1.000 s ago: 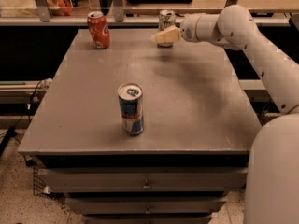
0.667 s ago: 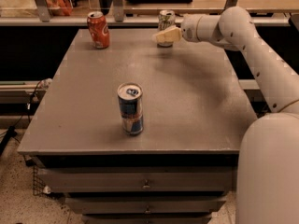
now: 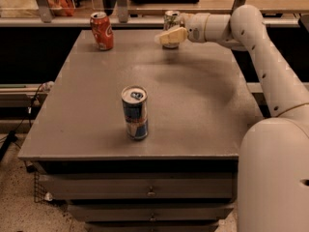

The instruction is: Knock 7up can over

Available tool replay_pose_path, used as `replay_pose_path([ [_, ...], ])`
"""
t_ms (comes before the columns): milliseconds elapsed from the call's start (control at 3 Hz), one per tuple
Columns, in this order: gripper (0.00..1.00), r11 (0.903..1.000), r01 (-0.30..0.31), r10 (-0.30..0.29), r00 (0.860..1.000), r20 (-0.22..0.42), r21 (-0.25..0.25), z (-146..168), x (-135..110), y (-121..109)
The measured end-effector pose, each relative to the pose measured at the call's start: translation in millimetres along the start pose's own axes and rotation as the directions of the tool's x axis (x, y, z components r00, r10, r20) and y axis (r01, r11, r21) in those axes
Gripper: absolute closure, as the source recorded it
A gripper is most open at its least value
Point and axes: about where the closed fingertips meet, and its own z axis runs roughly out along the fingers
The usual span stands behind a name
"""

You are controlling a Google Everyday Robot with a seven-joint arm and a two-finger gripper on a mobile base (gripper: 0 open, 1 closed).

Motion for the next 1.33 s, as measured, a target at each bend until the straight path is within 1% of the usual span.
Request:
replay_pose_path([
  [333,0.00,0.9955,0.010,-0.010,1.000,-0.003,-0.094,-20.6,-16.4,34.5],
  [667,0.00,0.9883,0.003,-0.004,1.000,-0.002,-0.152,-38.4,-24.2,65.1],
  [1000,0.00,0.9725,-0.016,0.019,1.000,0.011,-0.232,-41.7,-24.4,100.4],
  [1333,0.00,0.9663,-0.012,0.011,1.000,-0.003,-0.257,-50.5,-22.2,122.9],
])
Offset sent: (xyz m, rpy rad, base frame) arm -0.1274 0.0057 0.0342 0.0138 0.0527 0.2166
